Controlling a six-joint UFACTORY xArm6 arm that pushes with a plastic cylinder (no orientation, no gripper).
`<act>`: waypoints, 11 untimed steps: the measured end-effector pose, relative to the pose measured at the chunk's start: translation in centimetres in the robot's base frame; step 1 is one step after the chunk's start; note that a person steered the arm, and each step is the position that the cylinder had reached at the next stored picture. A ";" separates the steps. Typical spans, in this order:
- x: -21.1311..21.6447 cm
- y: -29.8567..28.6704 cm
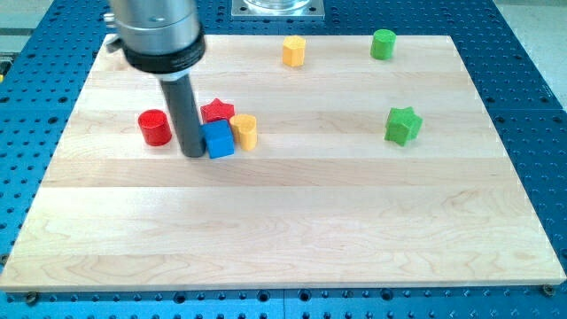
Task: Place the red star top of the green star
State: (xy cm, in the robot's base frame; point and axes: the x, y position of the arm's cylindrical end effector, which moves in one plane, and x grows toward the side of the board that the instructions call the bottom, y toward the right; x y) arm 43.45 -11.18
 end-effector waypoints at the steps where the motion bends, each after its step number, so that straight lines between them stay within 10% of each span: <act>1: -3.0 -1.7; 3: -2.7 -9.1; 8: -8.7 28.3; 11: 4.2 26.1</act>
